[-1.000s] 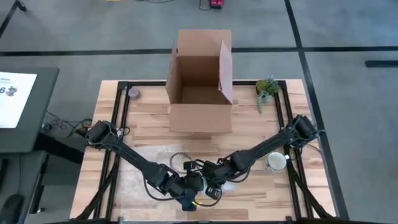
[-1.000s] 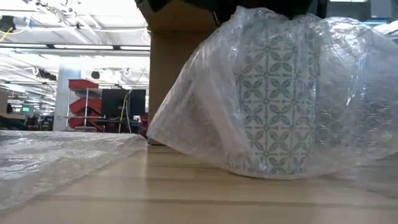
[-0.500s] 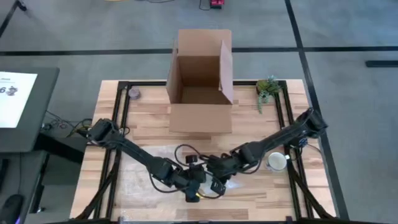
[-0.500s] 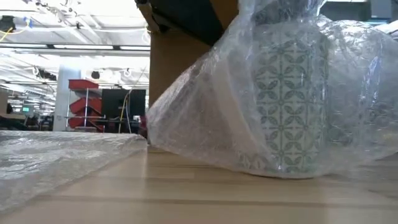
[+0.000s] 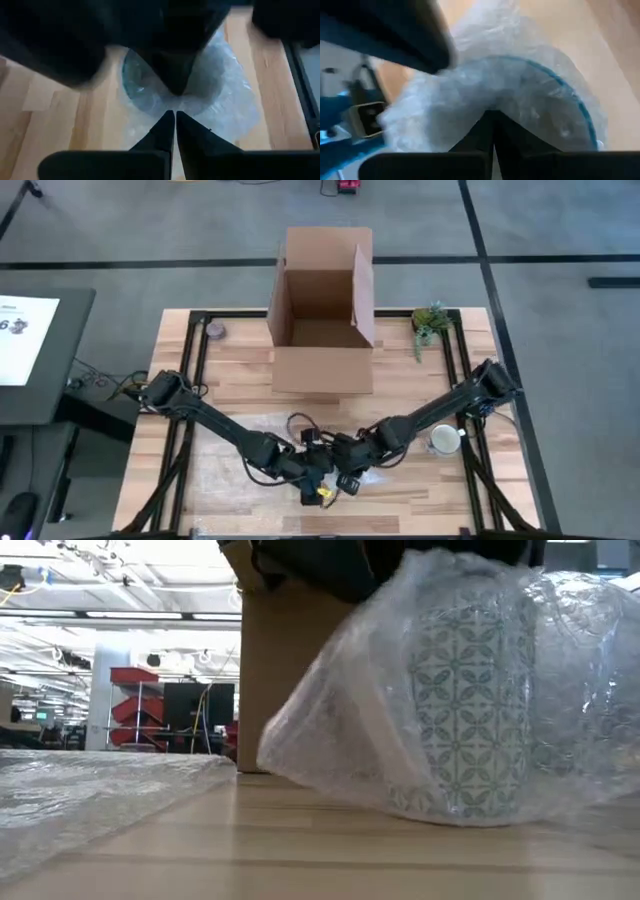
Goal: Wrap mug
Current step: Wrap the blue patterned mug with the right transparent bubble wrap
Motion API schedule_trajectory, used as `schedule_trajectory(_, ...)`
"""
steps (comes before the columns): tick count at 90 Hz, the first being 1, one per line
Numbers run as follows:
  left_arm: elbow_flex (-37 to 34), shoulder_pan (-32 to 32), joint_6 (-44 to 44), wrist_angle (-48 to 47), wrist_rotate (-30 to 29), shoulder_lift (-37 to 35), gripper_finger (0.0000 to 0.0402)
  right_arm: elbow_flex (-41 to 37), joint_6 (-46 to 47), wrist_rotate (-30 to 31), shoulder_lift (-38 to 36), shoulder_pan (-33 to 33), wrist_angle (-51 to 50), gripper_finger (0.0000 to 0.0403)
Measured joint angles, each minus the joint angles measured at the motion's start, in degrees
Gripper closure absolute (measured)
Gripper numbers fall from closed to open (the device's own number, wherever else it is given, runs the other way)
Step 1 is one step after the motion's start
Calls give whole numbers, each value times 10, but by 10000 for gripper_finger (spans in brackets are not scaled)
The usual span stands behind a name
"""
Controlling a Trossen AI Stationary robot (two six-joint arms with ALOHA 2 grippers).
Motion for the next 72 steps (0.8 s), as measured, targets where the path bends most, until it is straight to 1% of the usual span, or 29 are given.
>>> schedule_trajectory(13,7,-11,-1,0,17,0,402,1,-20,-5,11,0,10,403)
schedule_trajectory(23,1,-16,-6,9,18,-1,402,4,-28,-5,-1,0,9,403)
schedule_trajectory(52,-7,-1,15,32,18,-1,402,7,-25,-3,-69,-1,8,403)
schedule_trajectory(72,-7,14,15,36,18,-1,402,8,10,-2,-125,0,-31,403)
